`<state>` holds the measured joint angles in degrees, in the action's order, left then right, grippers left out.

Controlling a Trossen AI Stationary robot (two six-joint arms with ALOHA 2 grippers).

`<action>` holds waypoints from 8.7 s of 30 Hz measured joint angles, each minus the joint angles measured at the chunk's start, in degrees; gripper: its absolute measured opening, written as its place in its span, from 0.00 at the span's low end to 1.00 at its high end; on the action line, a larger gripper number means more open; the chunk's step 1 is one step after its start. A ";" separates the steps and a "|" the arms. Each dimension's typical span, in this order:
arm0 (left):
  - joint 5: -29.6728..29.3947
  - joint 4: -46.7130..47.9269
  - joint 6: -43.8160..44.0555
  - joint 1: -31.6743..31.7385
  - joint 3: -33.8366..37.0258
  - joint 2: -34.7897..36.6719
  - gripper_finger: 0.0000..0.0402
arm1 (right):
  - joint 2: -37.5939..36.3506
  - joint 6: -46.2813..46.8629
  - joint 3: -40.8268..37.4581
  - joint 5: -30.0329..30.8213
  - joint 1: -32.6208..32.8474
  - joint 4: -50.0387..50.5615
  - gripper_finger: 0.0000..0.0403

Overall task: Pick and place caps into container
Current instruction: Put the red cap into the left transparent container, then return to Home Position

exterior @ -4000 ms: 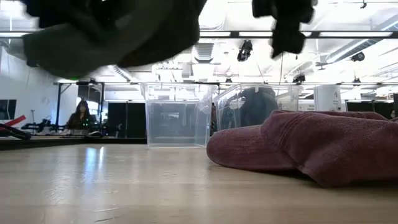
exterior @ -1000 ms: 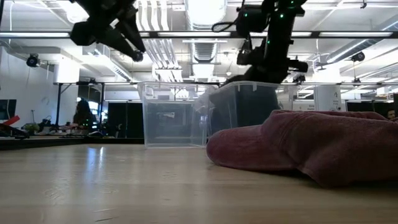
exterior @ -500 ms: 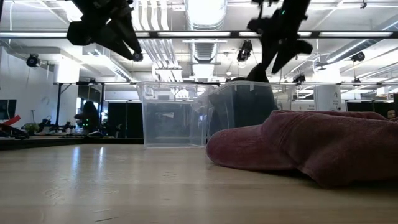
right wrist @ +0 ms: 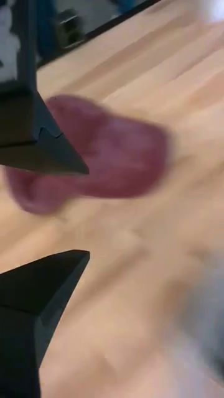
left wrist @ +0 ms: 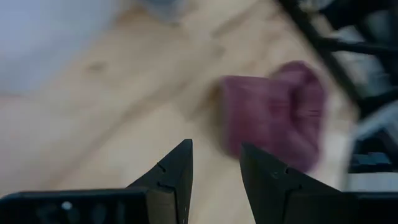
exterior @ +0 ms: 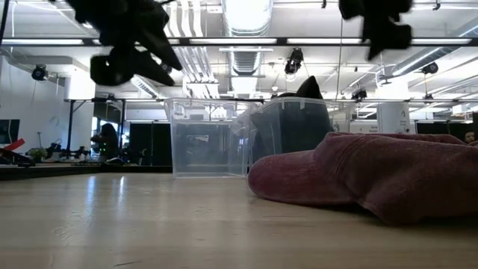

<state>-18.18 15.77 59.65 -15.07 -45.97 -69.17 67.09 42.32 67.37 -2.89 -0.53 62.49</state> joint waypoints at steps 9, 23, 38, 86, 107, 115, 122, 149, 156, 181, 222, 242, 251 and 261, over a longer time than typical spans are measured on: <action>2.45 -36.23 11.24 0.00 19.59 -2.44 0.31 | 2.42 19.98 -19.09 -6.15 14.17 -23.48 0.46; 6.98 -39.06 12.72 -1.49 14.76 -16.19 0.31 | 15.06 35.32 -31.16 -4.05 19.31 -59.15 0.45; 14.37 -41.34 6.33 6.70 8.41 -25.74 0.31 | 29.93 23.14 -23.67 1.57 16.71 -59.04 0.45; 9.98 -25.89 -5.80 7.08 6.36 -5.52 0.01 | 22.03 -11.28 2.45 -2.01 7.79 -23.00 0.45; -32.22 10.02 -12.43 9.59 -15.32 11.38 0.01 | -5.51 -5.65 7.14 28.58 7.68 -13.28 0.45; -24.36 15.38 -3.92 14.46 -18.54 -1.19 0.02 | 0.46 -5.00 7.11 28.49 6.92 -11.86 0.45; -14.35 14.63 -3.53 20.09 -18.54 -7.30 0.08 | 4.59 -4.76 7.11 25.91 6.99 -11.88 0.45; -14.19 14.93 -29.49 17.09 -20.38 11.88 0.09 | -14.76 -17.88 7.73 42.83 1.70 -10.18 0.45; 3.02 12.62 -36.44 15.94 -19.72 16.28 0.09 | -22.06 -16.24 7.04 29.83 1.76 -10.34 0.45; 20.58 -45.07 -28.31 17.57 36.85 47.63 0.09 | -61.08 -13.75 -41.39 8.39 1.59 -47.91 0.45; 9.33 -17.79 -55.35 17.92 45.54 69.11 0.09 | -45.12 -16.40 -56.47 8.90 1.60 -46.07 0.45; 5.73 -18.47 -59.07 19.50 45.56 68.98 0.09 | -45.23 -16.39 -61.48 8.89 1.63 -46.40 0.45; 5.75 -18.53 -58.98 19.50 45.43 68.89 0.09 | -45.23 -16.39 -61.48 8.89 1.63 -46.45 0.45; 5.75 -18.58 -58.96 19.50 45.41 68.89 0.09 | -45.24 -16.39 -61.48 8.89 1.63 -46.45 0.45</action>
<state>-12.42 -2.81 0.69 4.43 -0.56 -0.27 21.85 25.93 5.89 6.00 1.10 16.03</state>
